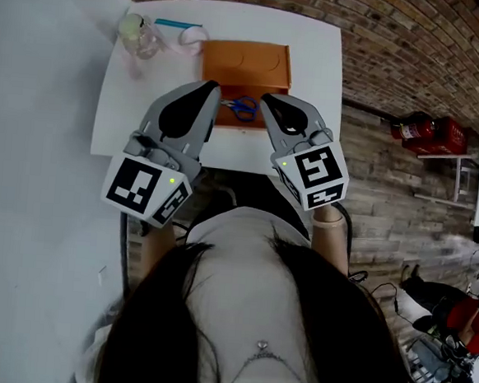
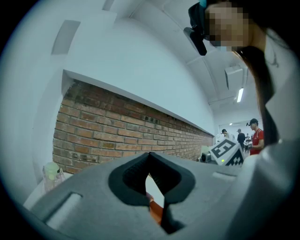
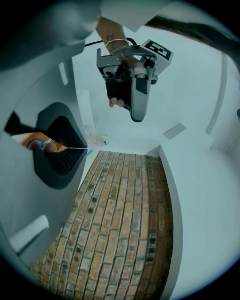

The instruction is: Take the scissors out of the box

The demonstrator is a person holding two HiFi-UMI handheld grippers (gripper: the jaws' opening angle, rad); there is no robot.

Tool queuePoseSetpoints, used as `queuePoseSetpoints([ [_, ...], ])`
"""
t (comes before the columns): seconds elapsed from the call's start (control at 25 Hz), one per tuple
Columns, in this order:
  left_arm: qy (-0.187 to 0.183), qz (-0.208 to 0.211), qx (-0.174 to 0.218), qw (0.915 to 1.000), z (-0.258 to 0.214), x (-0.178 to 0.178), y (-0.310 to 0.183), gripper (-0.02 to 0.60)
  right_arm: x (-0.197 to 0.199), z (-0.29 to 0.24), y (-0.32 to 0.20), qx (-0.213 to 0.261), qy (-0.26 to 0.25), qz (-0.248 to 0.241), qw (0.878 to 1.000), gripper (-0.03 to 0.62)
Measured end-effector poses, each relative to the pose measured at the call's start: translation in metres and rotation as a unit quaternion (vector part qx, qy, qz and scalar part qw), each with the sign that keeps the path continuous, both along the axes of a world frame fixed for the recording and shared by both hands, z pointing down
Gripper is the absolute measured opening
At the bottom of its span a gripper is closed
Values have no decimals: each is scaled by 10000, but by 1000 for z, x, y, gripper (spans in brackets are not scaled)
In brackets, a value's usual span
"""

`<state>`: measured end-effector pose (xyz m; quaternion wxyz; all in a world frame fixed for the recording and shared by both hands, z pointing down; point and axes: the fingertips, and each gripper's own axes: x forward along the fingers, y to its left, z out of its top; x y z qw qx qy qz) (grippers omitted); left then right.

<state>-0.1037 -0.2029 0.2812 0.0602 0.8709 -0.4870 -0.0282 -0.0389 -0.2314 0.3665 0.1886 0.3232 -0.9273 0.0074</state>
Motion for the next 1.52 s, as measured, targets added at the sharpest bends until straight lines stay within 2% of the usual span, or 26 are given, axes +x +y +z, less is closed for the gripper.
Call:
queuePoseSetpoints([
  [0.36,41,-310,-38,9995,4,-4,-29,0,-4,36,-22,-296,463,-423,9976,20],
  [0.76,94,-648,-98,9978,11,-16,-47,0,-13,78,-32,-665,975,-912,9888,32],
  [1.52,179,-1092,-327,9933,30,-36,-75,0,-28,151,-39,-1286,1951,-1783,9558,68],
])
